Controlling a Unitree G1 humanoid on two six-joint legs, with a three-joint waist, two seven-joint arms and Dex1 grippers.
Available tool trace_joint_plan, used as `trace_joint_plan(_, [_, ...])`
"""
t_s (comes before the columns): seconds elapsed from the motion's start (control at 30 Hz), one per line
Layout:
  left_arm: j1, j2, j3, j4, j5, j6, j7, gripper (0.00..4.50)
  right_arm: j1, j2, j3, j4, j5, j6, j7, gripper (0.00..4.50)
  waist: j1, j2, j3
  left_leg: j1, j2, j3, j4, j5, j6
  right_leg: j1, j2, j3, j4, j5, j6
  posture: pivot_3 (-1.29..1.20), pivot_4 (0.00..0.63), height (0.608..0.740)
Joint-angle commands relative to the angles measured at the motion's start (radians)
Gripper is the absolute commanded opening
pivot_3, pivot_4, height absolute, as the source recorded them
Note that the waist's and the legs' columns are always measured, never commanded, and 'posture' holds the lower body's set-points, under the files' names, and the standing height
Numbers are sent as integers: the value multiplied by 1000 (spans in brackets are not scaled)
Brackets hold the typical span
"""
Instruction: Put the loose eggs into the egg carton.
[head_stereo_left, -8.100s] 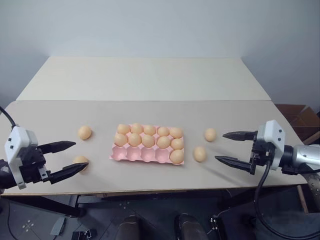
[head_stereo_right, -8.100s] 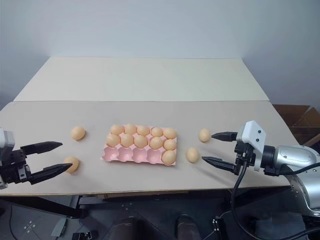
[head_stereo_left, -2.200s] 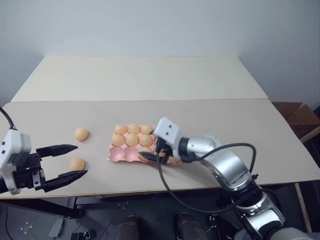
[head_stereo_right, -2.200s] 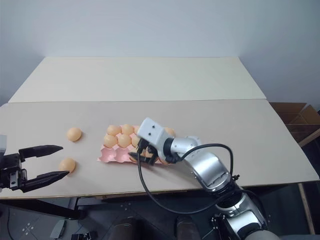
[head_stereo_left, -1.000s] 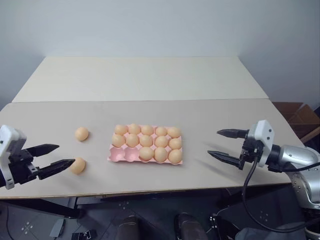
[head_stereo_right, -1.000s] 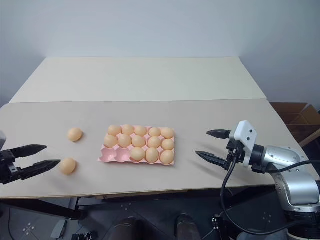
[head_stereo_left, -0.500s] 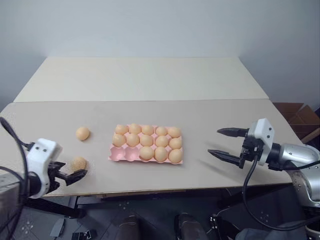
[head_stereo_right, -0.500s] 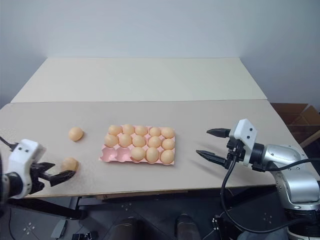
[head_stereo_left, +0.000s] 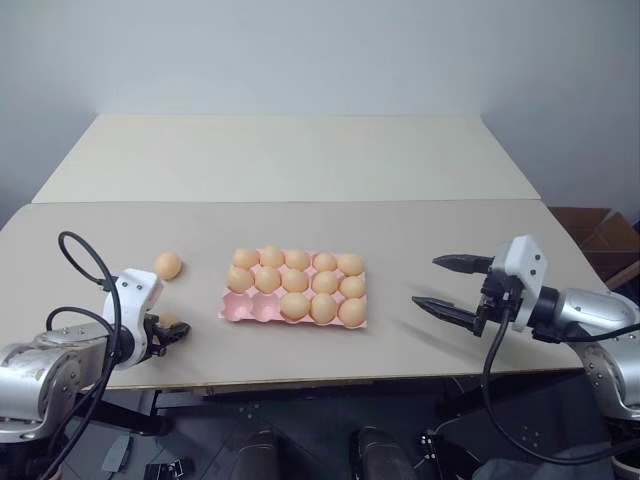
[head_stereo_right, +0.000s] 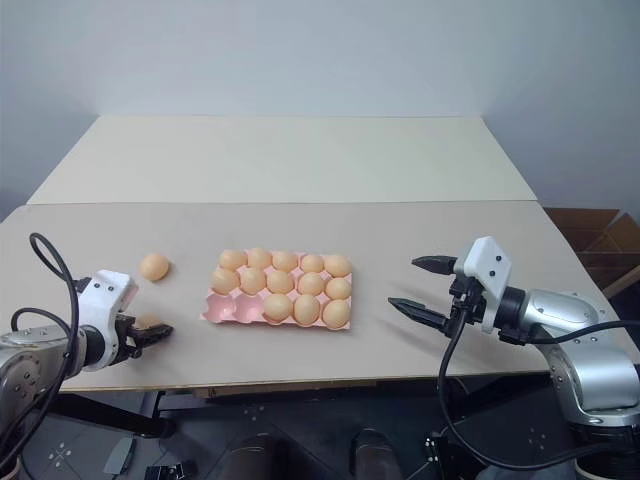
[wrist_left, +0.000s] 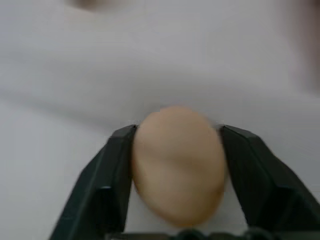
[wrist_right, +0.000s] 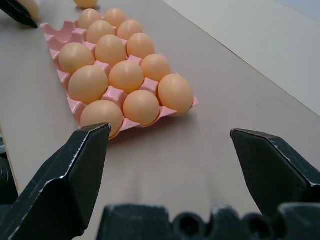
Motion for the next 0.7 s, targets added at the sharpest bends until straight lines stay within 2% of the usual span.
trace_joint_plan(0.03, [14, 59, 9, -41, -2, -67, -68, 1721, 5, -10, -41, -47, 32, 7, -21, 4500, -3, 0, 0, 0, 0, 0, 0, 0, 0, 0, 0, 0, 0, 0, 0, 0, 150, 740])
trace_joint_plan(0.17, [8, 99, 34, -89, -45, -198, -198, 1721, 1, -8, -33, -51, 34, 5, -36, 4500, -3, 0, 0, -2, 0, 0, 0, 0, 0, -1, -1, 0, -2, 0, 0, 0, 150, 740])
trace_joint_plan(0.27, [-32, 111, 4, -89, -87, -318, -324, 1721, -10, 5, -9, -42, 20, -6, -53, 4500, 5, 0, 0, -3, 0, 1, 0, 0, 0, -1, -1, -1, -2, 0, 0, 0, 150, 740])
trace_joint_plan(0.4, [-78, 110, -123, -45, -68, -440, -416, 1721, -17, 23, 11, -42, 7, -12, -80, 4500, 9, 0, 0, -2, -1, 3, 0, 0, 0, -1, -1, 0, -2, 0, 0, 0, 150, 740])
trace_joint_plan(0.5, [-162, 63, -256, 19, -20, -506, -423, 1721, -19, 38, 16, -53, -2, -13, -108, 4500, 11, 0, 0, -2, -1, 2, 0, 0, 0, 0, 0, 0, -2, 0, 1, 0, 150, 740])
trace_joint_plan(0.7, [-280, 13, -404, 86, 19, -489, -430, 1721, 3, 47, 8, -91, 6, 2, -144, 4500, 7, 0, 0, -5, -1, 1, 1, 0, 0, -1, 0, 0, -3, 1, 2, 0, 150, 740])
